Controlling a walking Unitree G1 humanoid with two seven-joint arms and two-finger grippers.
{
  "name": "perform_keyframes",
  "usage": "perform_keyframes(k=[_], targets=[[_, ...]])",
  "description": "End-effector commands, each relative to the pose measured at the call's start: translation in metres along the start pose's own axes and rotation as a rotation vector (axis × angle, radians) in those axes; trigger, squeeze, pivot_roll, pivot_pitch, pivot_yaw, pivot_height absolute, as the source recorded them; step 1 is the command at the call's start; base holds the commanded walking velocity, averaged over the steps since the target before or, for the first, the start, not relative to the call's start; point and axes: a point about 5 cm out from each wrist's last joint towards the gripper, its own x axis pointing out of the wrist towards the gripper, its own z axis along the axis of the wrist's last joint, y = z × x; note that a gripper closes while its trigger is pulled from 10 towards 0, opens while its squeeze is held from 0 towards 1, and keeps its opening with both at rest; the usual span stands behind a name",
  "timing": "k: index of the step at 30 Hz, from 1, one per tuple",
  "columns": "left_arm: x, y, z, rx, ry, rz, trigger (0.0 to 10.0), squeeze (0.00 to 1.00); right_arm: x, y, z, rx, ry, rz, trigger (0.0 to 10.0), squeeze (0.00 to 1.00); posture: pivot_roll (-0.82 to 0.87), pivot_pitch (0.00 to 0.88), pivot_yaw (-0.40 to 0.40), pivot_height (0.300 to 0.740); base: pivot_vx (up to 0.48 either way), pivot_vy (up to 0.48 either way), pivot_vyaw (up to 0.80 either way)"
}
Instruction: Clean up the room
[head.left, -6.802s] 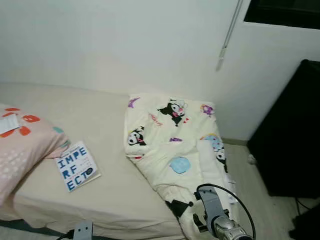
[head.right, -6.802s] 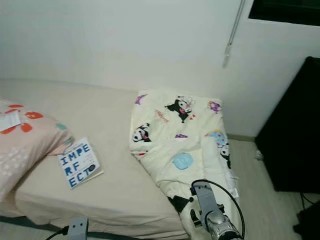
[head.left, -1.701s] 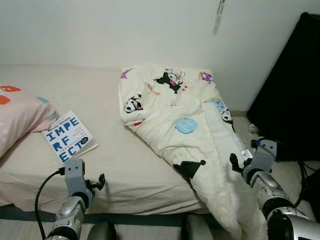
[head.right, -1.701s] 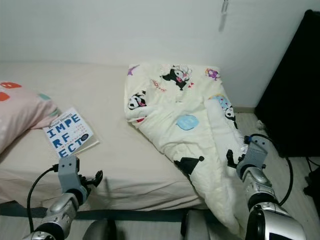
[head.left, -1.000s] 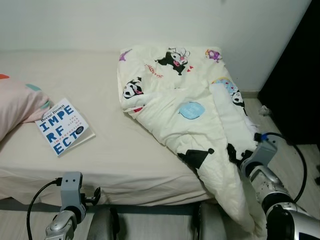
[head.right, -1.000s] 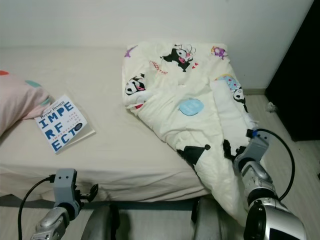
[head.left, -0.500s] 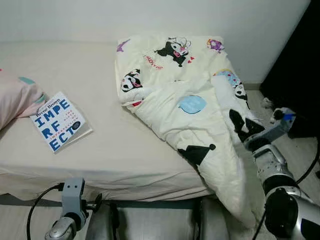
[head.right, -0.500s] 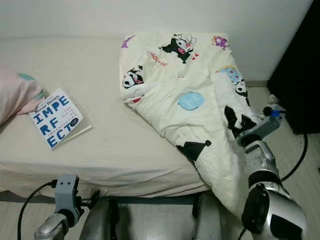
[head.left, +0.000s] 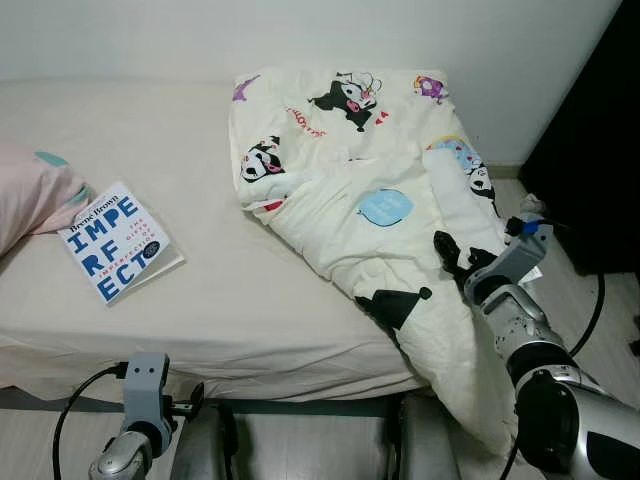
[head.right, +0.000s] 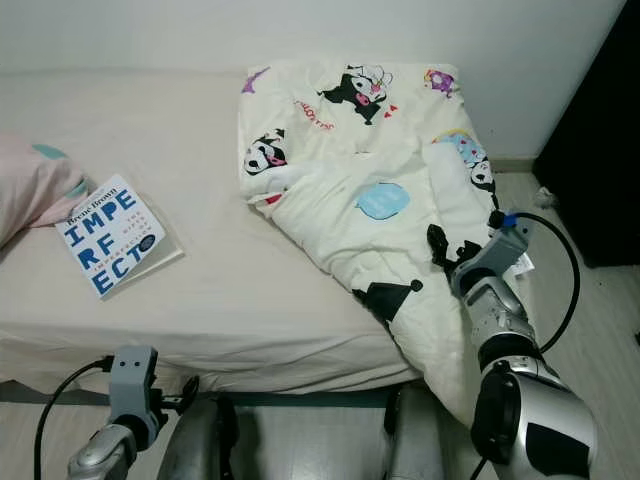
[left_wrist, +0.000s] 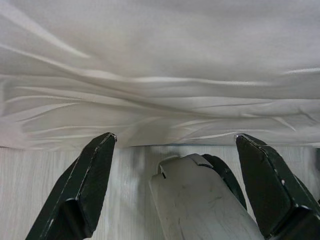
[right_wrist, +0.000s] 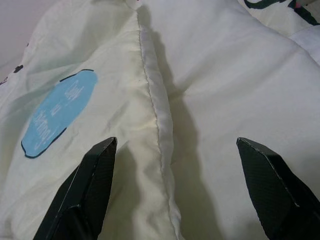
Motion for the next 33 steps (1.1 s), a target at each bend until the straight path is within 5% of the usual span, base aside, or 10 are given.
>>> perform_keyframes(k=[1,2,3,4,5,18,25,26,31,33], targets=[[-0.006,0.004,-0.008,-0.017,0.031,0.017,10.0,0.00,0.000,0.003,-0.009,0.013,0.042,0.009,10.0,0.00,0.07,0.247,-0.004,0.493,0.000,0.000,0.00],[-0.005,0.007,-0.006,-0.019,0.024,0.026,10.0,0.00,0.001,0.008,-0.010,0.013,0.040,0.051,8.2,0.00,0.07,0.246,-0.005,0.493,0.000,0.000,0.00],[-0.005,0.008,-0.004,-0.021,0.018,0.032,10.0,0.00,0.002,0.013,-0.010,0.006,0.033,0.100,3.0,0.00,0.07,0.246,-0.005,0.493,0.000,0.000,0.00],[-0.005,0.008,-0.004,-0.021,0.018,0.032,10.0,0.00,0.002,0.013,-0.010,0.006,0.033,0.100,3.0,0.00,0.07,0.246,-0.005,0.493,0.000,0.000,0.00],[-0.004,0.009,-0.003,-0.022,0.013,0.035,10.0,0.00,0.002,0.018,-0.011,-0.003,0.036,0.156,0.0,0.00,0.07,0.242,-0.006,0.493,0.000,0.000,0.00],[0.002,0.004,0.003,-0.035,0.002,0.040,10.0,0.00,0.000,0.024,-0.023,-0.109,0.153,0.243,0.0,0.00,0.05,0.220,-0.018,0.493,0.000,0.000,0.00],[0.003,0.003,0.003,-0.041,0.001,0.044,10.0,0.00,0.002,0.050,-0.030,-0.181,0.150,0.435,0.0,0.00,0.04,0.206,-0.022,0.493,0.000,0.000,0.00],[0.004,0.003,0.004,-0.047,-0.001,0.051,10.0,0.00,-0.008,0.095,-0.060,-0.253,0.234,0.777,0.0,0.00,0.03,0.184,-0.027,0.493,0.000,0.000,0.00],[0.006,0.004,0.006,-0.052,-0.008,0.061,10.0,0.00,-0.027,0.131,-0.090,-0.310,0.335,1.065,0.0,0.00,0.03,0.184,-0.031,0.493,0.000,0.000,0.00],[0.007,0.009,0.012,-0.054,-0.026,0.092,10.0,0.00,-0.053,0.149,-0.128,-0.431,0.488,1.270,0.0,0.00,0.03,0.176,-0.037,0.493,0.000,0.000,0.00]])
